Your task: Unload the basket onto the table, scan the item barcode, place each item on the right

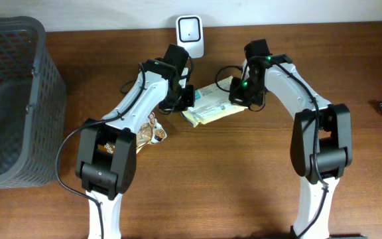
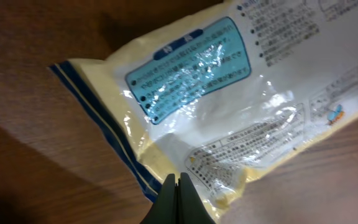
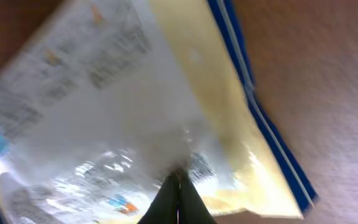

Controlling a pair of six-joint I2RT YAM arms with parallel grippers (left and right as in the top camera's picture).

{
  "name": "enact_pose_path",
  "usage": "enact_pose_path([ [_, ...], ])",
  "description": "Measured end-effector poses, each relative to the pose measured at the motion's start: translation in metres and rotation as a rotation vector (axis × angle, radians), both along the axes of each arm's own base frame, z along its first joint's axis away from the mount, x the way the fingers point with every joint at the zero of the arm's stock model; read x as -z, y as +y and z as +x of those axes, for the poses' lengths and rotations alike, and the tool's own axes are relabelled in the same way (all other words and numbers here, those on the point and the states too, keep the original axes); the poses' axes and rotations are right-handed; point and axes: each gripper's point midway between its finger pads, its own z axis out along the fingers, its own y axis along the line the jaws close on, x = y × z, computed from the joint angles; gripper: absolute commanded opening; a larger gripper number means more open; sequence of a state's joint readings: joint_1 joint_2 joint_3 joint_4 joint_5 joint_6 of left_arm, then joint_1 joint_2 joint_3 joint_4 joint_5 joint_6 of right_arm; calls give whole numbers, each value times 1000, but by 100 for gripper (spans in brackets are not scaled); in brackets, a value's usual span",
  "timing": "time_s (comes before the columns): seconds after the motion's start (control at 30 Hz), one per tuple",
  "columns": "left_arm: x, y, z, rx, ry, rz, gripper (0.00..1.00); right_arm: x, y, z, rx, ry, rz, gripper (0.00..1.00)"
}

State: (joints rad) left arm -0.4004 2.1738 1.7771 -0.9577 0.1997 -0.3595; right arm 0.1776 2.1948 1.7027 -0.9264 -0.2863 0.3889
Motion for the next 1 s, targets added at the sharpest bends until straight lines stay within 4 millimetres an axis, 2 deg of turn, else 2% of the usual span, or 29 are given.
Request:
enact_pose_path([
  [0.2, 1, 17, 8, -35, -16, 39, 0, 4, -11, -25, 4, 103, -57, 4],
  [0.3, 1, 33, 15, -70, -16, 43, 0, 4, -11, -26, 4, 105, -58, 4],
  [0.33, 1, 36, 16, -78, -16, 42, 0, 3, -11, -23, 4, 92, -55, 4],
  [0.43, 1, 47, 21, -104, -13, 36, 0, -7, -3, 5, 1, -34, -16, 4],
  [0.53, 1, 49, 22, -107, -14, 35, 0, -24, 7, 36, -5, -181, 36, 4],
  [0.63, 1, 47, 22, -104, -17, 34, 0, -37, 14, 58, -11, -286, 72, 4],
  [0.83, 1, 46, 22, -102, -20, 33, 0, -40, 17, 65, -12, -319, 84, 4],
  [0.9, 1, 46, 22, -102, -20, 33, 0, -34, 16, 64, -12, -306, 82, 4],
  [1.0, 1, 46, 22, -102, -20, 33, 0, -15, 15, 55, -12, -237, 70, 4],
])
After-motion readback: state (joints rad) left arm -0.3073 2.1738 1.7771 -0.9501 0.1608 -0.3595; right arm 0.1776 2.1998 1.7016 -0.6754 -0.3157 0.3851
